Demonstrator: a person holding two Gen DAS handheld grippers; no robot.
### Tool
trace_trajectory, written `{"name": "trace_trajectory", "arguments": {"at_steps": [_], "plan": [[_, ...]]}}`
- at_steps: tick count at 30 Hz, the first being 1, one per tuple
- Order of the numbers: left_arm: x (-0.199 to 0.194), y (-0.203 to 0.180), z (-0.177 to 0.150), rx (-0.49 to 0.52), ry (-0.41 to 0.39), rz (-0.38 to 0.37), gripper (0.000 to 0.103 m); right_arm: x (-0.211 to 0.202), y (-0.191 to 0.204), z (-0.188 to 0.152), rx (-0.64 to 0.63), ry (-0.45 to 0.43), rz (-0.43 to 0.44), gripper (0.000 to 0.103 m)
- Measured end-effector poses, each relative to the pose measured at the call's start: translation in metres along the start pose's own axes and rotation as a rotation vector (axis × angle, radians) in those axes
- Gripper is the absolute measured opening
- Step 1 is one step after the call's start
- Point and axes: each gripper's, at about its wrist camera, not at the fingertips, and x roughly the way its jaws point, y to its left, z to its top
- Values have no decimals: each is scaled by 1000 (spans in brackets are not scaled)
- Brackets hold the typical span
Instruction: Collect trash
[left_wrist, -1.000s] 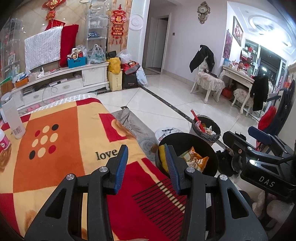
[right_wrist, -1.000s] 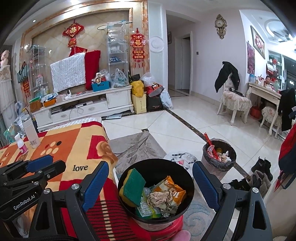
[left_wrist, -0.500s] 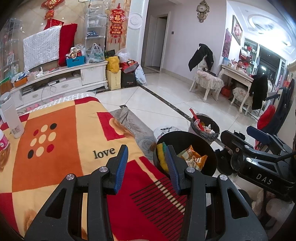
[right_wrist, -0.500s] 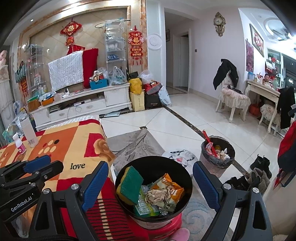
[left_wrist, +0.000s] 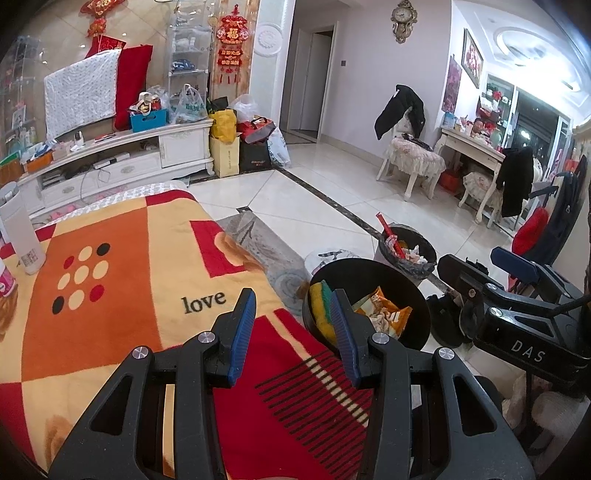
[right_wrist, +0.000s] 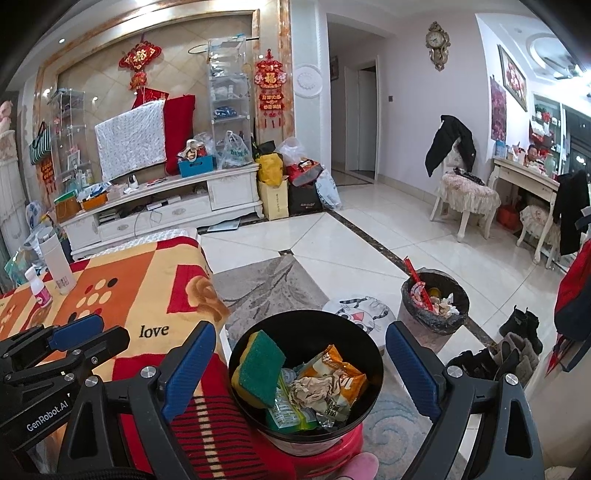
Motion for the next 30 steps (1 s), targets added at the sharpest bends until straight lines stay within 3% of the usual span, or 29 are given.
{"name": "trace_trajectory", "arguments": {"at_steps": [30], "plan": [[3, -4, -11, -8, 12, -6, 40, 3, 0, -6, 7, 28, 1, 93]]}}
